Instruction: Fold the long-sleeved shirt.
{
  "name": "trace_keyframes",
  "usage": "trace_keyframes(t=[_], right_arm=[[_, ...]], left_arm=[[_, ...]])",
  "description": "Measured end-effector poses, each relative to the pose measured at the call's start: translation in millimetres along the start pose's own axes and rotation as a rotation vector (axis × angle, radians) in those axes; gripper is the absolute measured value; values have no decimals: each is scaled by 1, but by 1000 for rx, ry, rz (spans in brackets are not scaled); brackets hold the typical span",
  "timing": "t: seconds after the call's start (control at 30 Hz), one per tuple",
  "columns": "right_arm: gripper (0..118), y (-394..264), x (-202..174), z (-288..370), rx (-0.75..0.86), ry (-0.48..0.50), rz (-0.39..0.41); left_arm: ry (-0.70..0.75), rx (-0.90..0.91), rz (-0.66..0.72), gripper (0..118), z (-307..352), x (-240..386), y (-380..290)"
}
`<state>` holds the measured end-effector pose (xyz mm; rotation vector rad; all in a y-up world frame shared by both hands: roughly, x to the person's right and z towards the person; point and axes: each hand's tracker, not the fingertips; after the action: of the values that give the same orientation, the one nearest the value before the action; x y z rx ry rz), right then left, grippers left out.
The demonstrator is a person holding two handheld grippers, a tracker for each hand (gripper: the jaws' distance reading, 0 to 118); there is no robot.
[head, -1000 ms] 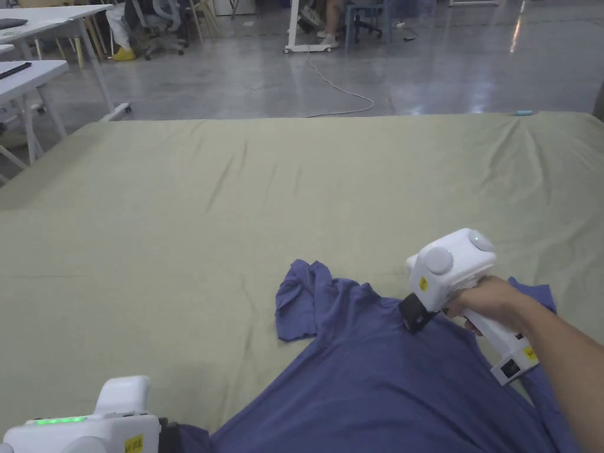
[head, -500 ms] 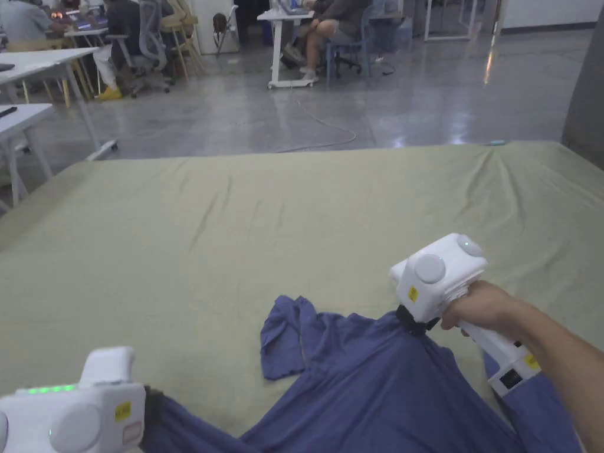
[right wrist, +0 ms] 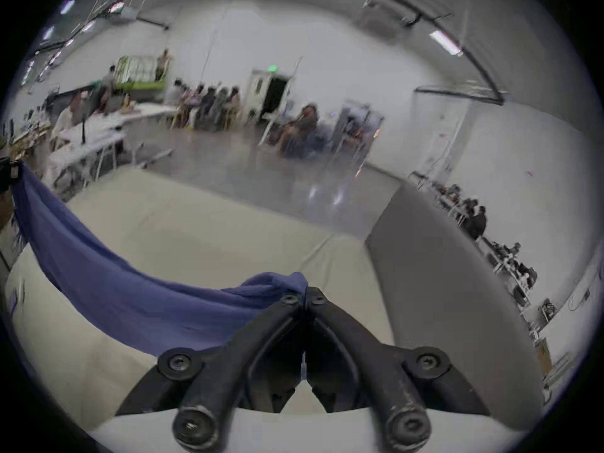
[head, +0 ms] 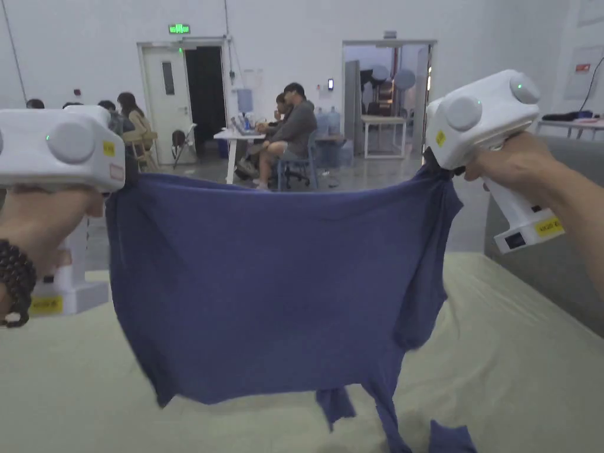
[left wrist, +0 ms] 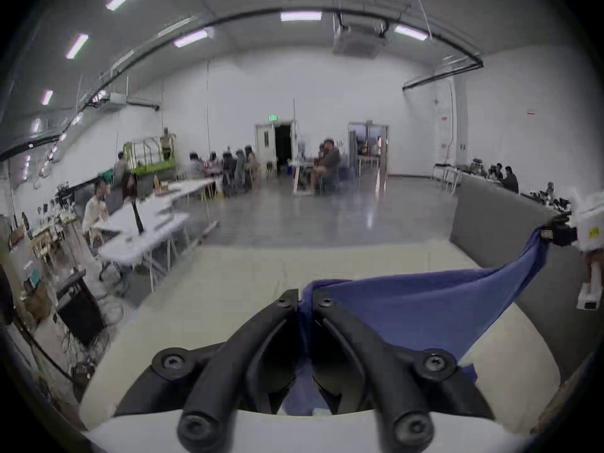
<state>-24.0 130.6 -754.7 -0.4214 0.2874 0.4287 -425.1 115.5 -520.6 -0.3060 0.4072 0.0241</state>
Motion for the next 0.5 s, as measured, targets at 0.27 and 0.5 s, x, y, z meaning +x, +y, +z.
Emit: trace_keyframes(t=[0.27, 0.5], right_arm=[[0, 61, 32, 62, 154, -103, -18], [0, 26, 19, 45, 117, -83, -23]], left_arm=[[7, 55, 27, 1, 5, 16, 73], [16, 19, 52, 1, -13, 24, 35]])
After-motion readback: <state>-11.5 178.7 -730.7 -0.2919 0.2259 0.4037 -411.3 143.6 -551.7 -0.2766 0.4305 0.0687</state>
